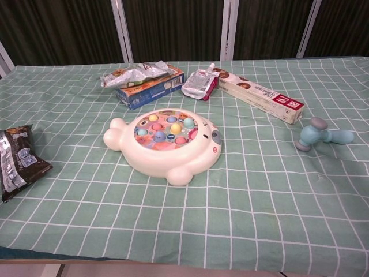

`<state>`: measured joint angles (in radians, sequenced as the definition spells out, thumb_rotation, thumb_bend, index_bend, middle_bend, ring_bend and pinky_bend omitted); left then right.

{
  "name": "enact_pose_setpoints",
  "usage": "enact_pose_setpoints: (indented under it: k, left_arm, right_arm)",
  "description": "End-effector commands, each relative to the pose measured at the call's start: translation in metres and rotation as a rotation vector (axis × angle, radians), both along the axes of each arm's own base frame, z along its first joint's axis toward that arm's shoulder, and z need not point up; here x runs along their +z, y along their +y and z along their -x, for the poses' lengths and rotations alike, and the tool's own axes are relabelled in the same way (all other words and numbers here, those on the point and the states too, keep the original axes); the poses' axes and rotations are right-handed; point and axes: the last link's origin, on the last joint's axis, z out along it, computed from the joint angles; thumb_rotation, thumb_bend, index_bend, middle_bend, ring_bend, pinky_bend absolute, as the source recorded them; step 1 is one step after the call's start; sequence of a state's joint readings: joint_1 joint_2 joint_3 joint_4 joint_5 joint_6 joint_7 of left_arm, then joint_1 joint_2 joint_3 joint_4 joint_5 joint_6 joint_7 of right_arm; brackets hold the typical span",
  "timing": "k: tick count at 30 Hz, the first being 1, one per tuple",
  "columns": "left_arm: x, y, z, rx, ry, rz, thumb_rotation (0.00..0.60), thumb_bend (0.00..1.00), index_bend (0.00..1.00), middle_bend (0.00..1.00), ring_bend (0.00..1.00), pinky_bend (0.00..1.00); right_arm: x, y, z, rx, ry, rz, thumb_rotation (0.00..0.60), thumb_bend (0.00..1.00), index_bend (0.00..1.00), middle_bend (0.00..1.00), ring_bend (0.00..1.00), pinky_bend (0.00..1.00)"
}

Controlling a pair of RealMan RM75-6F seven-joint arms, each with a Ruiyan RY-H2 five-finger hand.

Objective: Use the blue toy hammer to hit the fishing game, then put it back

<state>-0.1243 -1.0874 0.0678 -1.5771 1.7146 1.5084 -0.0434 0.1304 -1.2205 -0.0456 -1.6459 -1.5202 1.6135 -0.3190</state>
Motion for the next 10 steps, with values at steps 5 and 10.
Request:
enact_pose_setpoints:
  k: [5,10]
  left_arm:
    - [-0.0009,-0.002,-0.0017,-0.004,0.005,-0.008,0.6,0.42,0.0,0.04,0.03,0.13]
    - [0.0002,-0.0027,-0.0011,-0.002,0.003,-0.013,0.6,0.42,0.0,0.04,0.03,0.13]
  right_arm:
    - [0.0127,0.0387,0.0318,-0.032,-0.05,0.044,0.6,0.28,0.0,0.0,0.0,0.06]
    - [0.0106,0.0371,0.0337,-0.057,-0.038,0.026,0.6,0.28,0.0,0.0,0.0,0.06]
